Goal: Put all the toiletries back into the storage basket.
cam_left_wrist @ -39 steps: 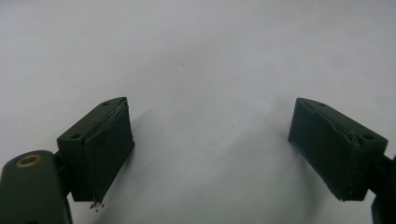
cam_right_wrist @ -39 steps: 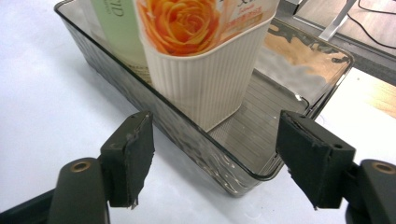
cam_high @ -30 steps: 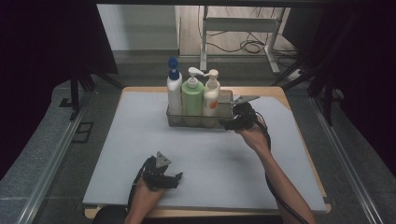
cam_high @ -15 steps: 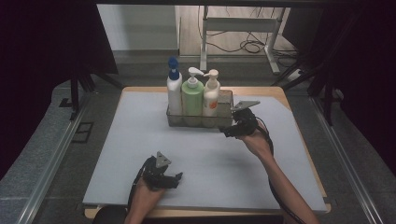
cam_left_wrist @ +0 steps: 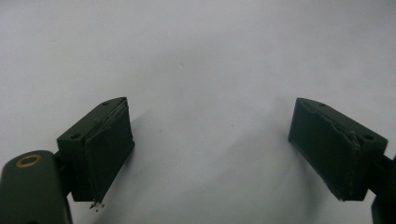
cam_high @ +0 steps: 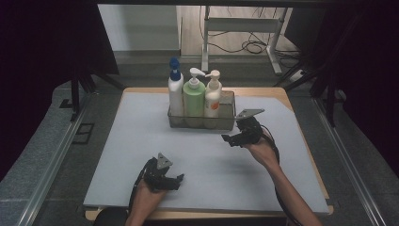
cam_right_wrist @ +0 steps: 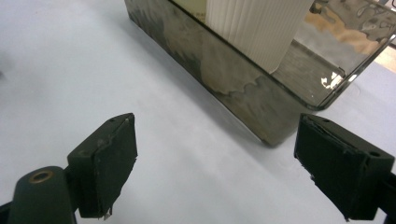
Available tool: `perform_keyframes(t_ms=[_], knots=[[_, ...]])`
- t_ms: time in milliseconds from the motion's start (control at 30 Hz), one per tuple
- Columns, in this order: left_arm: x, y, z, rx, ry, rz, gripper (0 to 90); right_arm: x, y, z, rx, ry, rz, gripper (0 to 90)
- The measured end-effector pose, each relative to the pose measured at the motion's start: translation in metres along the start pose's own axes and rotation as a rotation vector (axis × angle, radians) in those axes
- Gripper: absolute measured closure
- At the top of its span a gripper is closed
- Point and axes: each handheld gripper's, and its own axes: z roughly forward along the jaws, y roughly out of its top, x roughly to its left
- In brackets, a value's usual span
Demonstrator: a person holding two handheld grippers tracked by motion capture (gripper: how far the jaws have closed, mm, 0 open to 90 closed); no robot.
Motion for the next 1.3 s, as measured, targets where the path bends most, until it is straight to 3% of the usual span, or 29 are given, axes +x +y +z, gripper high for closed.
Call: perform_keyframes(t_ms=[533, 1000, 1300], knots=[[0.000, 0.000, 0.000, -0.003, 0.001, 0.002, 13.0, 0.005, -0.024, -0.015, 0.022, -0.010, -0.009, 2.0], [0.000, 0.000, 0.000, -0.004, 0.003, 0.002, 13.0, 0.005, -0.041, -0.032, 0.031, -0.035, -0.017, 0.0], [-0.001, 0.000, 0.000, -0.004, 0.004, 0.002, 13.0, 0.003, -0.055, -0.046, 0.027, -0.050, 0.011, 0.0]])
